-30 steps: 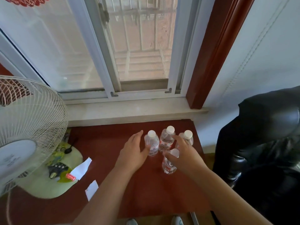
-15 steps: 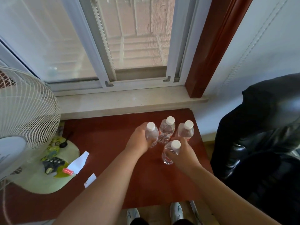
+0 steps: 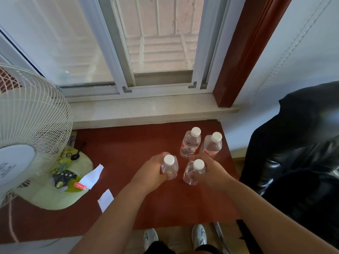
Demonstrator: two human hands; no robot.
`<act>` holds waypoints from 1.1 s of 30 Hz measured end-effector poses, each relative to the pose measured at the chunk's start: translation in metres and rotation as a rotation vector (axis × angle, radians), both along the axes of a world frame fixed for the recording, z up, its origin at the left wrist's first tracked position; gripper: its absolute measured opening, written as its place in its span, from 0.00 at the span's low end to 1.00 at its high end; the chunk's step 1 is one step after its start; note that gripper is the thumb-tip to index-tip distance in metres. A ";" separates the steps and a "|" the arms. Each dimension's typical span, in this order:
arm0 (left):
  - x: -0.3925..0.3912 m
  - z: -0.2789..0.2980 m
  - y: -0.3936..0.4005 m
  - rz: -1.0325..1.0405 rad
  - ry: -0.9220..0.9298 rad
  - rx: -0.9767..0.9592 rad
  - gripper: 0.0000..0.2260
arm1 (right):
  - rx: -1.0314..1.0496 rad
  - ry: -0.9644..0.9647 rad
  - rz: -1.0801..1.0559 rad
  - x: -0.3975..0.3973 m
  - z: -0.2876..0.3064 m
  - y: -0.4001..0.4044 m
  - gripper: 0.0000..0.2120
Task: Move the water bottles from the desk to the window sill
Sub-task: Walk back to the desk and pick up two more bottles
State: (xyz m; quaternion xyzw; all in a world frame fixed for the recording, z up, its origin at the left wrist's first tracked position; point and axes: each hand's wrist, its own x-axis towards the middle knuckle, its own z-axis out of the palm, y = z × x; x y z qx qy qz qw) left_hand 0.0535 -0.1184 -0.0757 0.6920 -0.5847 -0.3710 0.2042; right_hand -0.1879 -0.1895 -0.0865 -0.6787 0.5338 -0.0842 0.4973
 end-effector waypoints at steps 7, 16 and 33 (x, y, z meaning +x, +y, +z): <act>-0.001 -0.004 0.008 0.037 0.032 0.004 0.28 | -0.008 -0.044 0.032 0.007 -0.011 0.007 0.28; -0.013 -0.037 0.021 0.116 0.193 0.063 0.33 | -0.098 0.020 -0.089 0.001 -0.032 0.019 0.36; -0.022 -0.040 0.036 0.148 0.186 0.011 0.29 | -0.047 0.100 -0.057 0.000 -0.014 0.022 0.36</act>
